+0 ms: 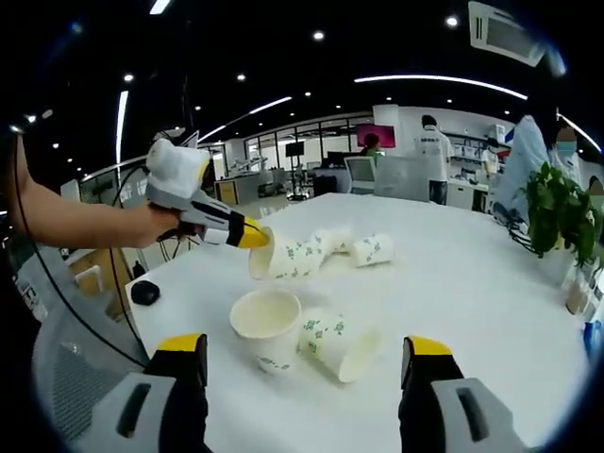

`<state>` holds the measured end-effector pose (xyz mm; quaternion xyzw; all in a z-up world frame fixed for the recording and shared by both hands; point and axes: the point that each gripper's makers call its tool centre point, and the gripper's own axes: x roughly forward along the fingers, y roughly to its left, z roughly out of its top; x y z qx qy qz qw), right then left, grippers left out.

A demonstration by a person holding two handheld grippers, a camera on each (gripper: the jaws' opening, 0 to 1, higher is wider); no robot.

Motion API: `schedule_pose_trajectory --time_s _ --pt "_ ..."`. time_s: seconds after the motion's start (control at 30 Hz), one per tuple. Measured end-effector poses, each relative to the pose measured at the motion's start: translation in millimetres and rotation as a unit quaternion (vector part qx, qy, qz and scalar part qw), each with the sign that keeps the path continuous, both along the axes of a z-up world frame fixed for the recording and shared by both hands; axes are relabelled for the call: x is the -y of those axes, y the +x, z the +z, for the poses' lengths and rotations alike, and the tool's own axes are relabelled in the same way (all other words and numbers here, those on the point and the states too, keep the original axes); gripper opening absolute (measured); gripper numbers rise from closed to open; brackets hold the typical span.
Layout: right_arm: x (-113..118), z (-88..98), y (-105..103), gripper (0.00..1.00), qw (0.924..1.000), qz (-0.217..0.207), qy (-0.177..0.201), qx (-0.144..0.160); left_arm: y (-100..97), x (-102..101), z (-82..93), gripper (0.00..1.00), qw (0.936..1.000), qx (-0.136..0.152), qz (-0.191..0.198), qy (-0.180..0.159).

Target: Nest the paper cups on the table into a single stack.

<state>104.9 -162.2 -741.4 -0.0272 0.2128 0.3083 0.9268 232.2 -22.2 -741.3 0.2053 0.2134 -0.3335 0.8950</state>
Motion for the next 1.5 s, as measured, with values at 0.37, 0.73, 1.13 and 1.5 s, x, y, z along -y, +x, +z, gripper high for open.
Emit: schedule_pose_trajectory --time_s 0.37,0.73,1.13,1.5 --pt "-16 18.5 9 0.79 0.9996 0.005 0.017 0.023 -21.1 -5 13.8 0.0 0.9998 -0.017 -0.002 0.003" --pt "-38 30.8 10 0.75 0.9987 0.024 0.027 0.036 -51.4 -2 25.1 0.0 0.9992 -0.031 -0.019 0.015" --pt "-62 41.0 9 0.65 0.9974 0.044 0.036 0.043 -73.9 -3 32.8 0.0 0.999 -0.033 -0.021 0.023" --pt "-81 42.2 5 0.55 0.9958 0.074 0.034 0.042 -85.7 3 40.3 0.0 0.9986 -0.027 -0.027 0.037"
